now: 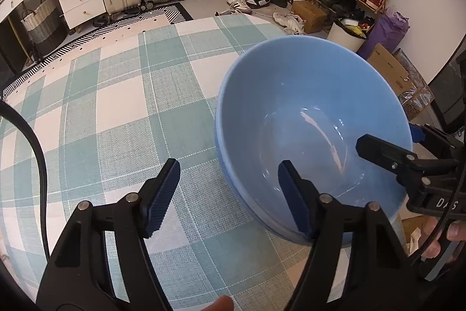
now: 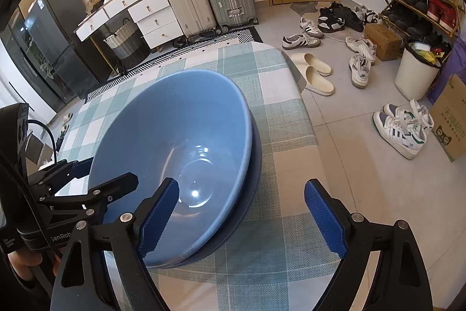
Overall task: Organize plates and bowls
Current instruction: 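Close both grippers on the rim of the bowl stack, then lift the bowl stack and carry it over the cream plate stack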
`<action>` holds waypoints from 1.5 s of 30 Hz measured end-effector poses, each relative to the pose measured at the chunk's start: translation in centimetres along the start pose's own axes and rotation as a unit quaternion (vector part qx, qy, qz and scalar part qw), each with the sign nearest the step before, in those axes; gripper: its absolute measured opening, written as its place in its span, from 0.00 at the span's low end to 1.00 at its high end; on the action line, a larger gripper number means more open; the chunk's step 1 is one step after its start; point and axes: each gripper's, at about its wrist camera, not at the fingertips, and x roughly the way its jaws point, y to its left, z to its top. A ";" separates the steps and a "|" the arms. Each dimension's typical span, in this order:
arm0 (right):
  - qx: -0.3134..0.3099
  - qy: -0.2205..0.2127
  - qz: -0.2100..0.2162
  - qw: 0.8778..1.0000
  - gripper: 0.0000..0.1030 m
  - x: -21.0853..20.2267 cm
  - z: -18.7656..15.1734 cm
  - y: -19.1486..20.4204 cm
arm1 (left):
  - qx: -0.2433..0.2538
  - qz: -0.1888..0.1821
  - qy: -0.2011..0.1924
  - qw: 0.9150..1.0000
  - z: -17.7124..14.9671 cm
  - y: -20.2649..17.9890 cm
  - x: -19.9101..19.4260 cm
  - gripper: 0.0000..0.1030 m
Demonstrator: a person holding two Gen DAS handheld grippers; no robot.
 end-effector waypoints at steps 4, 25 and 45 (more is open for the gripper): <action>0.000 0.010 0.003 1.000 0.76 0.5 -0.1 0.1 | -0.001 -0.005 0.001 1.000 0.1 0.1 0.1 0.59; -0.019 0.026 0.002 0.999 0.34 2.0 0.1 1.0 | 0.018 -0.010 0.002 1.000 -0.1 -1.1 0.5 0.24; -0.025 0.010 0.011 1.000 0.26 0.0 -0.3 2.3 | 0.033 0.009 -0.031 0.999 -1.3 -0.9 -3.6 0.24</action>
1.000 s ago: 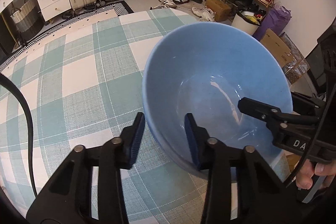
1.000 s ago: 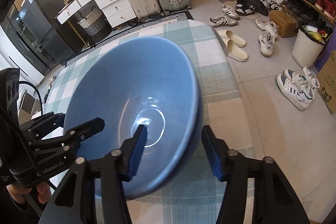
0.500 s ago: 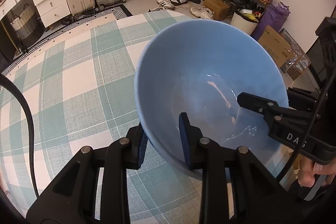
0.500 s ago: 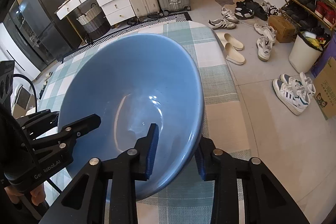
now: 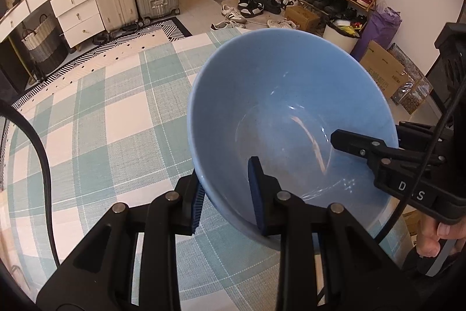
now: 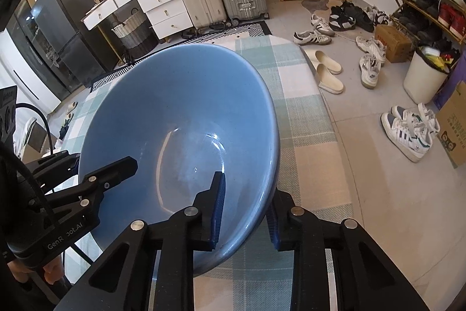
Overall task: Organize plates and bowls
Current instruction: 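Lift the bowl stack and carry it over the cream plate stack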
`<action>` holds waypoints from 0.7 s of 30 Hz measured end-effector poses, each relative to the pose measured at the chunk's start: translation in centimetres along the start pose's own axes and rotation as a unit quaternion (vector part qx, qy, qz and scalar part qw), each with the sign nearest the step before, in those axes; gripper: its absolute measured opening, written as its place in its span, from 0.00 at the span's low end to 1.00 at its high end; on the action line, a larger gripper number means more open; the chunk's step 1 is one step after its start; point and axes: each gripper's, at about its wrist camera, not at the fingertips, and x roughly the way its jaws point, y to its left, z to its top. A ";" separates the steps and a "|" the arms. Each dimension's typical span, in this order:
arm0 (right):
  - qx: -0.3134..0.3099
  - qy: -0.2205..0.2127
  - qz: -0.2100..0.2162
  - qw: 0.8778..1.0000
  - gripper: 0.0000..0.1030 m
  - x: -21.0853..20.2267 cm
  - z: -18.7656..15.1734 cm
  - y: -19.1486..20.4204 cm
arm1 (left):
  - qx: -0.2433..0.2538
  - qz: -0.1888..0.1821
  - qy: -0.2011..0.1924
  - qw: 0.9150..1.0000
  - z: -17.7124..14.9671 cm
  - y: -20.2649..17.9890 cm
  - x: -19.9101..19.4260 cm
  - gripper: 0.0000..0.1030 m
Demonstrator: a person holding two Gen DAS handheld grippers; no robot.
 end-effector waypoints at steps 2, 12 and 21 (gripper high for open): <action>-0.005 -0.004 0.002 1.000 0.26 -0.6 -0.1 0.6 | -0.001 0.003 -0.006 1.000 -0.2 0.2 -1.1 0.24; -0.036 -0.023 0.011 0.999 0.26 -4.3 -1.2 4.4 | -0.011 0.018 -0.034 0.999 -2.5 1.6 -7.2 0.24; -0.065 -0.031 0.026 0.997 0.26 -7.2 -2.8 8.2 | -0.029 0.035 -0.051 0.998 -5.8 3.0 -13.4 0.24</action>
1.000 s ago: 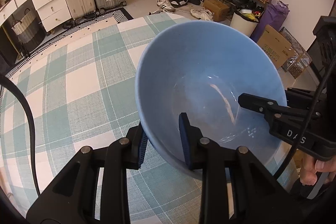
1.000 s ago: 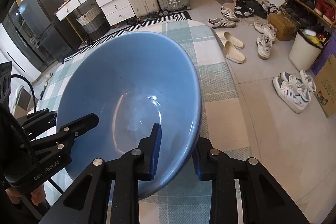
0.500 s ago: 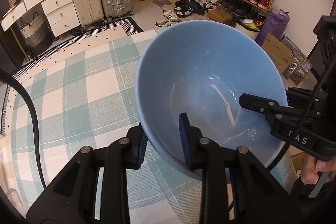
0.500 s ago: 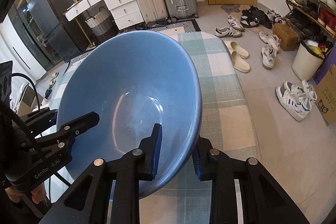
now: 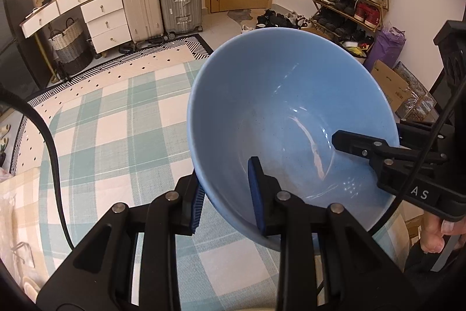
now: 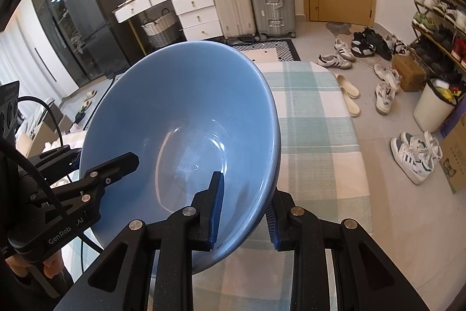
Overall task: Organize plates and bowls
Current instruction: 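Lift the bowl stack and carry it over the cream plate stack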
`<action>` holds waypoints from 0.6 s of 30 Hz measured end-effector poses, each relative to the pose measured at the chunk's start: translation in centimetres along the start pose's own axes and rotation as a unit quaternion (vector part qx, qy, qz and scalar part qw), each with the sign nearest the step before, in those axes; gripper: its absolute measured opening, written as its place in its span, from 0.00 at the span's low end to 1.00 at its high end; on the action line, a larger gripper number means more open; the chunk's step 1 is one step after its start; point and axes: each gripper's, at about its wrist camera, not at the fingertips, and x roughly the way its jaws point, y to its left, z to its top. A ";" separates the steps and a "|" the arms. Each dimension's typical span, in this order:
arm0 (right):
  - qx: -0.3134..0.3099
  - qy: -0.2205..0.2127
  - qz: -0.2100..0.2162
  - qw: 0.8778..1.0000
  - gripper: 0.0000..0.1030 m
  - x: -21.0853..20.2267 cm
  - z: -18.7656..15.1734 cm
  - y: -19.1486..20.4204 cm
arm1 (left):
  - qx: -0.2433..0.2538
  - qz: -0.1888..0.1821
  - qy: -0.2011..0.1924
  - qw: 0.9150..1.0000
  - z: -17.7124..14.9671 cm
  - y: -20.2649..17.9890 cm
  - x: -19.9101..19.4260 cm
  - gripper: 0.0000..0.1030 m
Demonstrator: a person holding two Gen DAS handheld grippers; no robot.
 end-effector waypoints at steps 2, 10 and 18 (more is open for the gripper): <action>-0.004 0.000 0.003 1.000 0.26 -0.6 -0.3 0.8 | -0.004 0.004 -0.003 1.000 -0.8 0.4 -1.5 0.24; -0.019 0.000 0.013 1.000 0.26 -2.6 -2.1 3.9 | -0.019 0.020 -0.009 1.000 -4.4 1.5 -6.7 0.24; -0.035 -0.001 0.024 0.999 0.26 -4.5 -4.6 7.0 | -0.033 0.036 -0.019 0.999 -8.7 2.5 -11.8 0.24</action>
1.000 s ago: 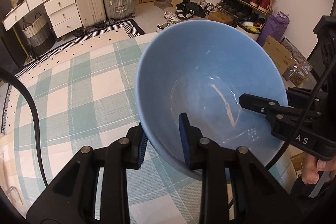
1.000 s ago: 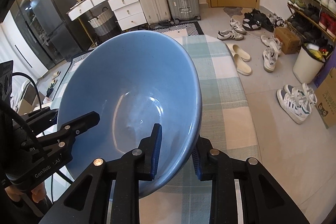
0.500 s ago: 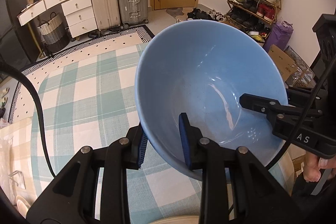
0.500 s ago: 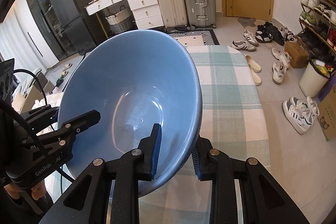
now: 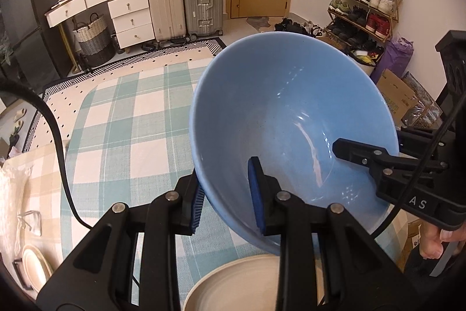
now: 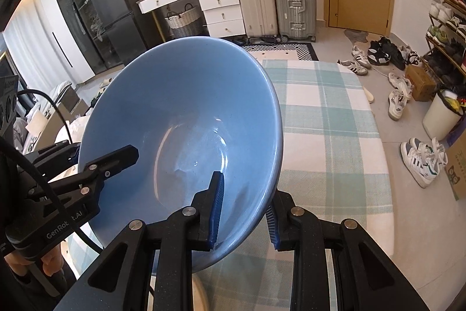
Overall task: Organize plates and bowls
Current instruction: 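Lift the bowl stack and carry it over the cream plate stack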
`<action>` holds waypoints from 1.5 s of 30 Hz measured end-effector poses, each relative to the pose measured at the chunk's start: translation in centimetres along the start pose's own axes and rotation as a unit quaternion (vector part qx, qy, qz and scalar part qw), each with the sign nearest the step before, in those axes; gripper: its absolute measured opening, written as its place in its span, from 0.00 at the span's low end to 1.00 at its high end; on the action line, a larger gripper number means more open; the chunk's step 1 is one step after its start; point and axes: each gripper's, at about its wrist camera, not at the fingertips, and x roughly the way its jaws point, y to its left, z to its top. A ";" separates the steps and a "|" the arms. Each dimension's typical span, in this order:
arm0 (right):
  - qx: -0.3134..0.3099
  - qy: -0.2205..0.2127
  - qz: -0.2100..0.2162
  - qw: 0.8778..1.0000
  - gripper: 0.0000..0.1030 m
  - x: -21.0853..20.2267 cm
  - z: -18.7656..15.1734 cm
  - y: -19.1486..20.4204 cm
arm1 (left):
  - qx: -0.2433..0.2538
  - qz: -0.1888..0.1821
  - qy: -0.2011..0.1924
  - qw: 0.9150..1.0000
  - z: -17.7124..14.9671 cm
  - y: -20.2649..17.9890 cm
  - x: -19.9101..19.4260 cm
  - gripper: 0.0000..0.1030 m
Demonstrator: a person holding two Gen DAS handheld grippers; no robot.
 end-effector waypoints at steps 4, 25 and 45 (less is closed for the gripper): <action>-0.007 -0.001 0.003 1.000 0.26 -0.7 -1.0 1.2 | -0.006 0.006 -0.001 1.000 -2.2 0.8 -2.0 0.24; -0.031 0.012 0.017 0.999 0.26 -2.8 -8.3 6.2 | -0.031 0.025 0.007 0.999 -14.7 2.5 -8.7 0.24; -0.056 0.022 0.018 0.998 0.26 -3.4 -13.6 8.9 | -0.063 0.022 0.009 0.998 -22.4 3.7 -11.3 0.24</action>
